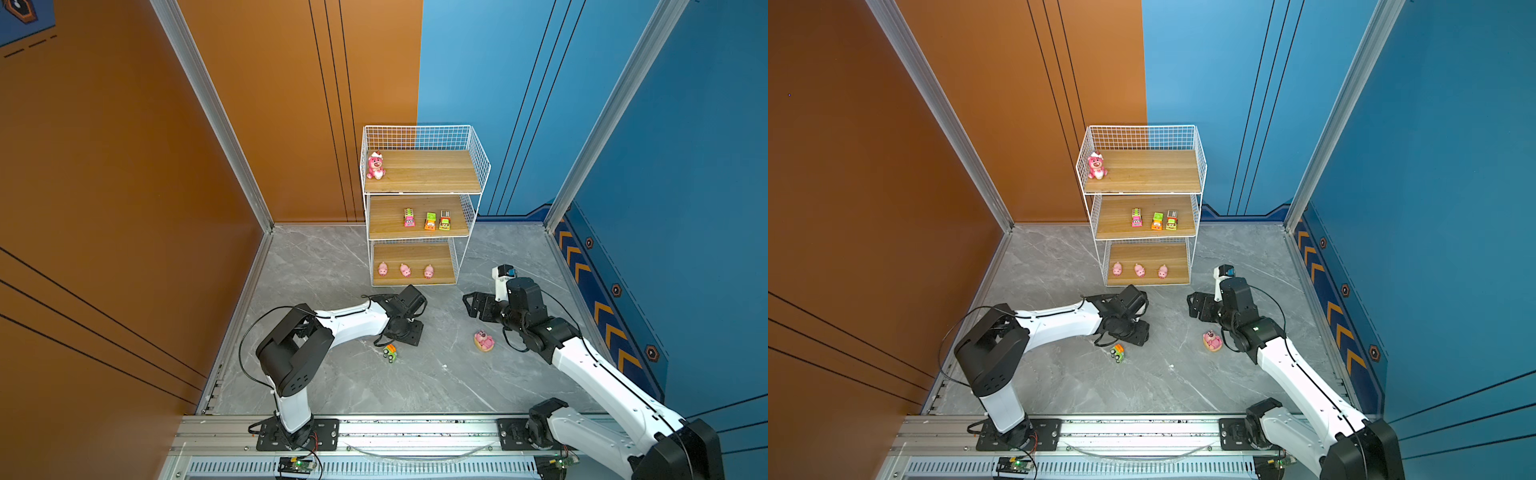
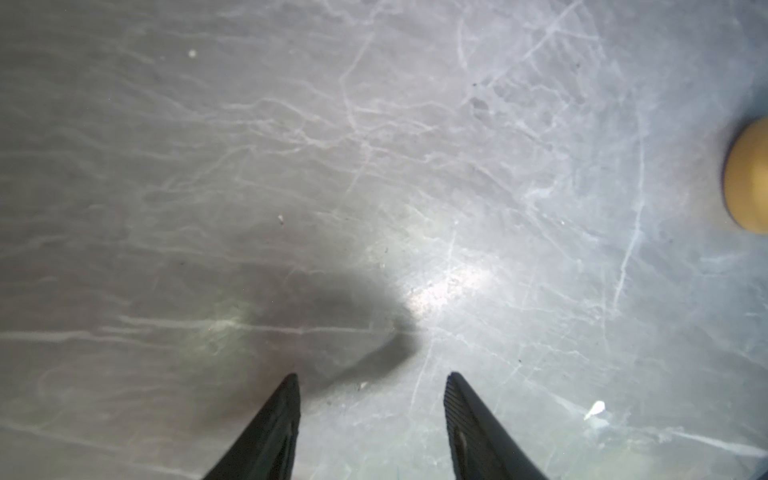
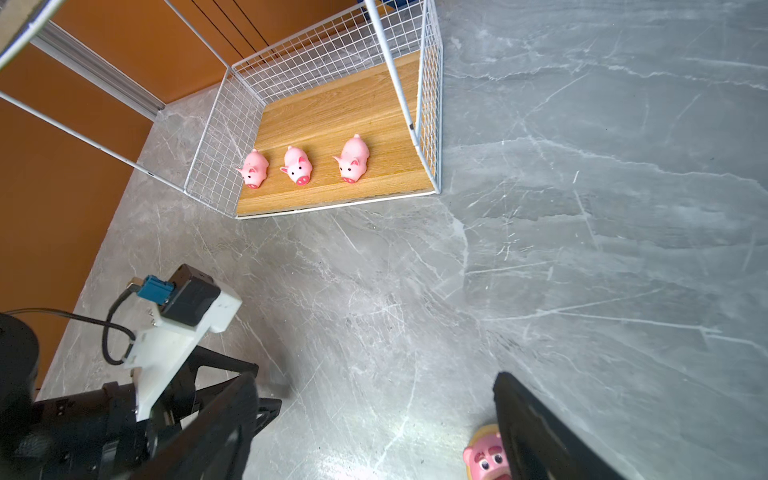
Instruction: Place and organize the plastic toys onto the shelf
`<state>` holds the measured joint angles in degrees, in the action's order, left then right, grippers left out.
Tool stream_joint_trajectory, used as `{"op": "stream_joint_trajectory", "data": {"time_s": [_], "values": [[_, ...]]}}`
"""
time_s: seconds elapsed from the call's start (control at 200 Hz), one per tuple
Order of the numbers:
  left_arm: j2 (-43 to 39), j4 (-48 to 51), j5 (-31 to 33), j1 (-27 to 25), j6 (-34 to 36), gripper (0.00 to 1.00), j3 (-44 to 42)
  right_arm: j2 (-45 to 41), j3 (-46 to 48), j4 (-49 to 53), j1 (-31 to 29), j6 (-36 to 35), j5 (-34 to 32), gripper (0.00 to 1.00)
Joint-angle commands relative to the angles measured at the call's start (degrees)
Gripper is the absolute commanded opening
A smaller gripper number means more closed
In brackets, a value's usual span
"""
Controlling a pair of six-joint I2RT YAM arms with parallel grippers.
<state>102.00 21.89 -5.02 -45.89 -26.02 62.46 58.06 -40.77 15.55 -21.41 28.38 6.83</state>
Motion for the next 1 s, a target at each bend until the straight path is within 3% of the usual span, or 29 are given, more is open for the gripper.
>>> {"op": "stream_joint_trajectory", "data": {"time_s": [0.0,0.095,0.255,0.46,0.736,0.836,0.996], "values": [[-4.3,-6.7,-4.6,3.7,1.1,0.65,-2.9,-0.1,-1.9,4.5,-0.3,2.4,-2.5,0.89],[-10.9,-9.4,-7.4,8.5,-2.1,0.72,-7.8,0.4,-0.7,3.2,-2.5,3.1,-4.3,0.89],[-19.7,-4.2,-7.8,15.1,-5.1,0.79,-10.7,3.8,0.6,-0.6,-10.0,4.0,-8.7,0.89],[-25.7,5.3,-4.7,18.2,-9.3,0.81,-14.3,11.6,2.0,-8.4,-21.7,5.0,-11.8,0.89],[-34.7,19.1,-0.5,22.2,-12.8,0.81,-18.8,24.7,2.5,-23.9,-28.3,6.0,-6.7,0.88],[-38.3,24.8,2.2,23.7,-12.7,0.81,-18.0,28.3,1.6,-25.5,-29.4,4.9,-4.2,0.86],[-40.4,29.1,0.7,27.2,-13.0,0.82,-17.4,31.3,1.7,-27.3,-30.8,3.5,-2.3,0.85]]}}
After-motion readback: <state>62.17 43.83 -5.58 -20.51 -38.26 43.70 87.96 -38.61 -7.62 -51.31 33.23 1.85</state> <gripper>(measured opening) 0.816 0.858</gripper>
